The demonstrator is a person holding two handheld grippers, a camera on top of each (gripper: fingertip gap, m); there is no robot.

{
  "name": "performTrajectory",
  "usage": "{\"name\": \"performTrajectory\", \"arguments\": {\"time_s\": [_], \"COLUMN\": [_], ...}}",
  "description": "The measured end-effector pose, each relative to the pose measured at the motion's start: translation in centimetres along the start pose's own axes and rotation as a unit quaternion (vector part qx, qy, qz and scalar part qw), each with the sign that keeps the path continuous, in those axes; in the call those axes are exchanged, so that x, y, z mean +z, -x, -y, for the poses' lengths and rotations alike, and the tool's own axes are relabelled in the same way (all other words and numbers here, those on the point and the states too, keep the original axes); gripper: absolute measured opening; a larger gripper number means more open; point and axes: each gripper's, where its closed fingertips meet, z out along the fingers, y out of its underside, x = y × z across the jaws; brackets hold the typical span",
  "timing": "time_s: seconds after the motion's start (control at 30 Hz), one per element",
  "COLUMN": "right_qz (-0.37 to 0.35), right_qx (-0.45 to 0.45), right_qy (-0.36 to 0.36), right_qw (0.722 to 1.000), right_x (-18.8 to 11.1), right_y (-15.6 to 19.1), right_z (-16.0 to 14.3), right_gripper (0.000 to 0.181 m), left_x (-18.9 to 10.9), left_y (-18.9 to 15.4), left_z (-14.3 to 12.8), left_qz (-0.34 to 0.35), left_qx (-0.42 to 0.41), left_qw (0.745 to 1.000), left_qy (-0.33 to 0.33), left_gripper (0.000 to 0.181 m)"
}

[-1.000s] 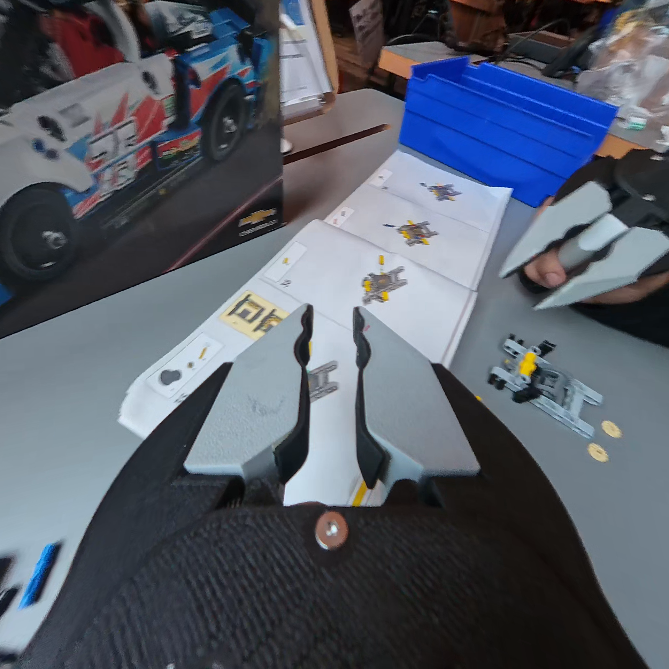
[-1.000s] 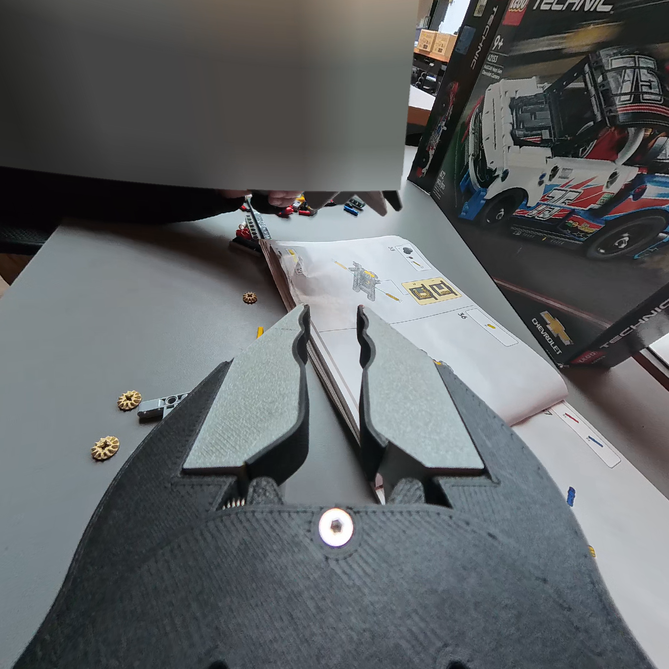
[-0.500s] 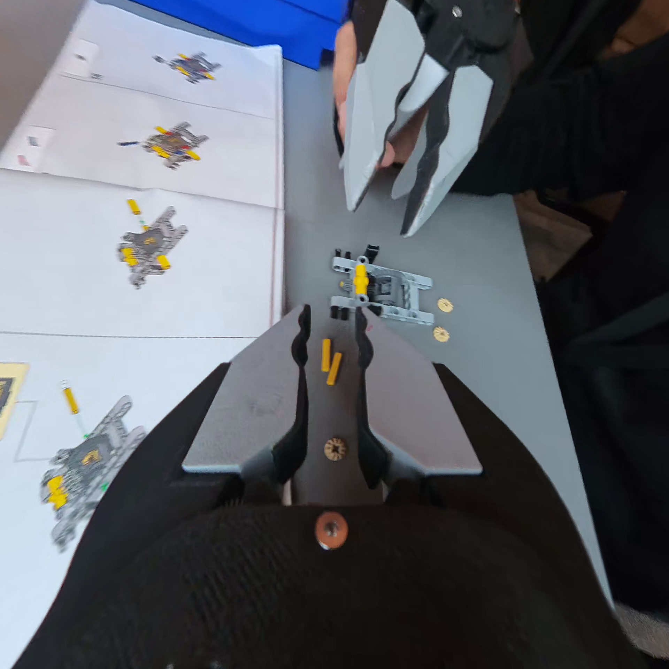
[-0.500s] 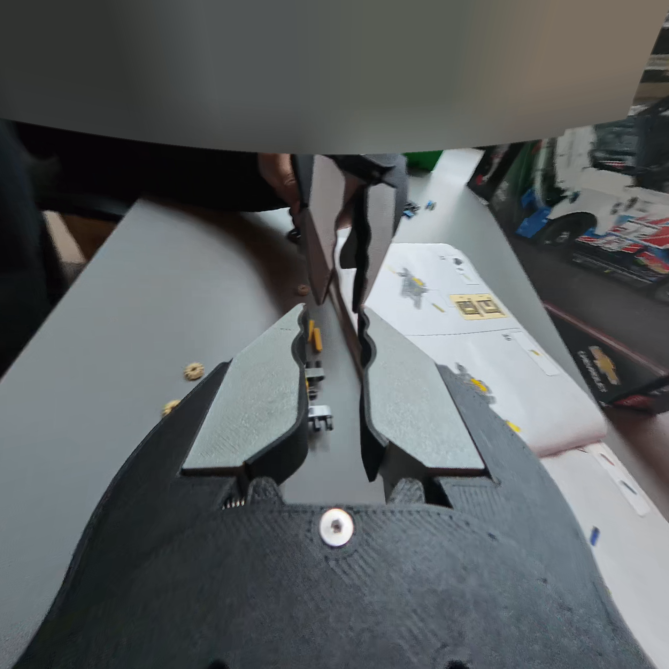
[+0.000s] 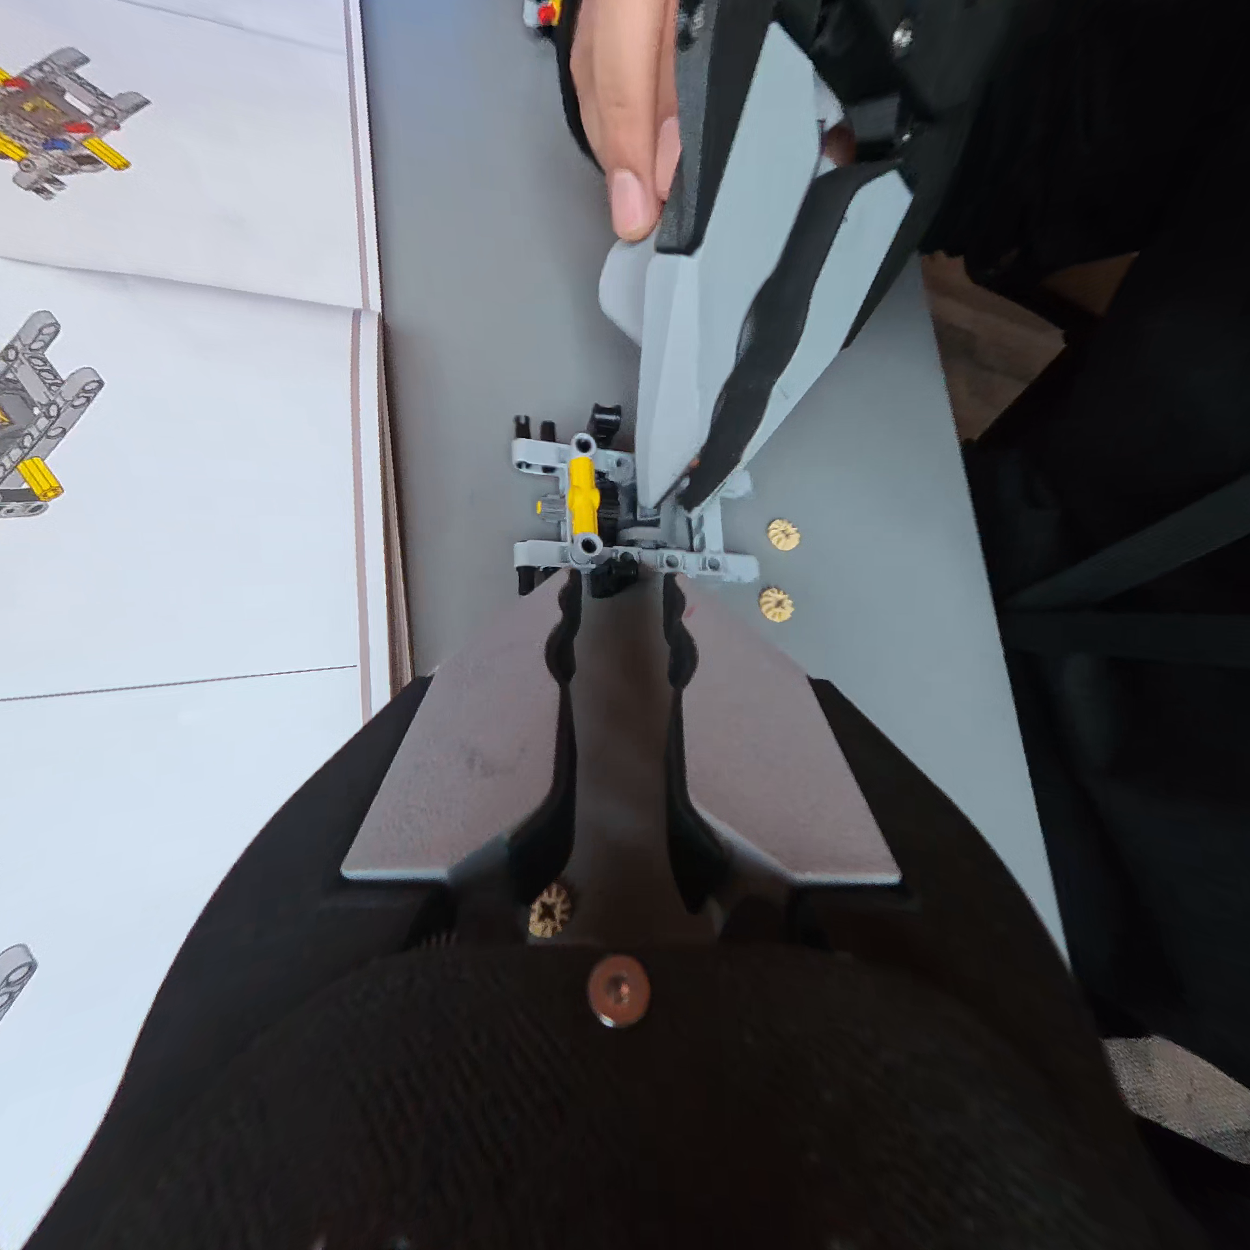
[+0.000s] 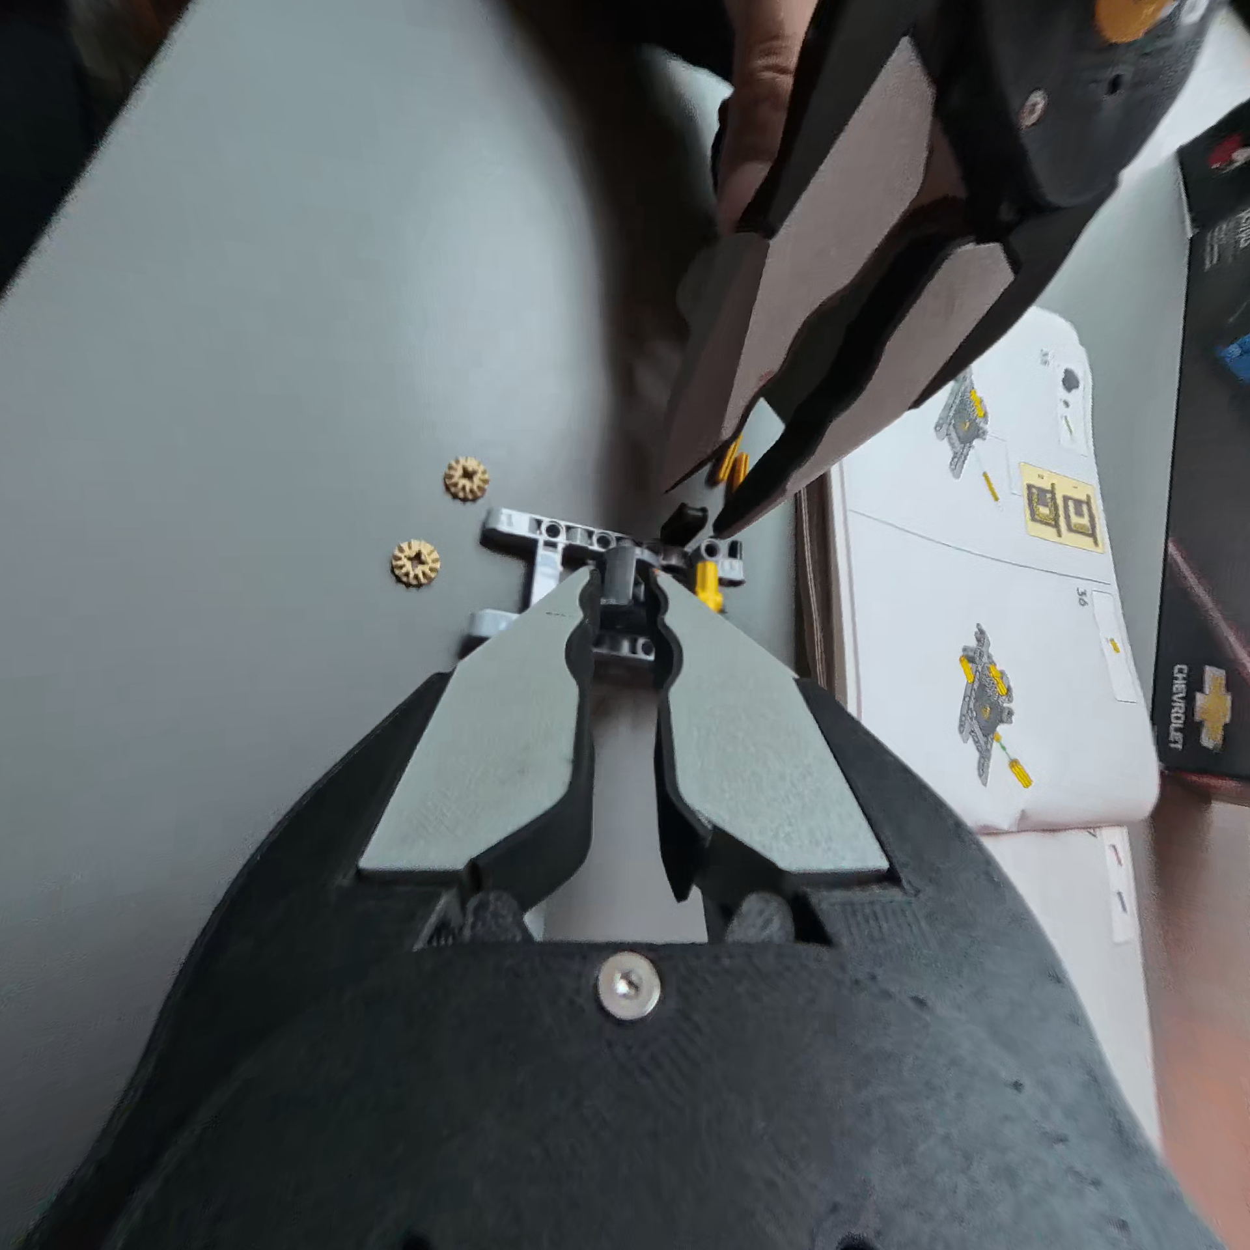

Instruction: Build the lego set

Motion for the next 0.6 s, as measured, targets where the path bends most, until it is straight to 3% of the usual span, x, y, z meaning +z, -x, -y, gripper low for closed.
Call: {"name": "performTrajectory", "arguments": {"time_s": [0.17,0.37,0.6], "right_qz": [-0.037,-0.106,-0.098], "right_qx": [-0.076,-0.223,-0.147], "right_qy": [0.040,0.091,0.026], "right_qw": [0.996,0.965,0.984], "right_x": [0.2,0.5,-1.0], "right_y": [0.1,0.3,-0.5], "right_z": [-0.3,-0.1,0.4], "right_gripper": [0.005,0.000,0.005], "left_x": [0.8,0.6,0.0], "left_y": [0.2,0.5,0.4], "left_z": [-0.2,-0.2,0.2], "left_qz": [0.008,0.017,0.009], "left_qx": [-0.010,-0.018,-0.020], "left_qw": [1.000,1.000,1.000], "left_qy": [0.005,0.004,-0.006], "left_gripper": [0.009,0.008,0.011]}}
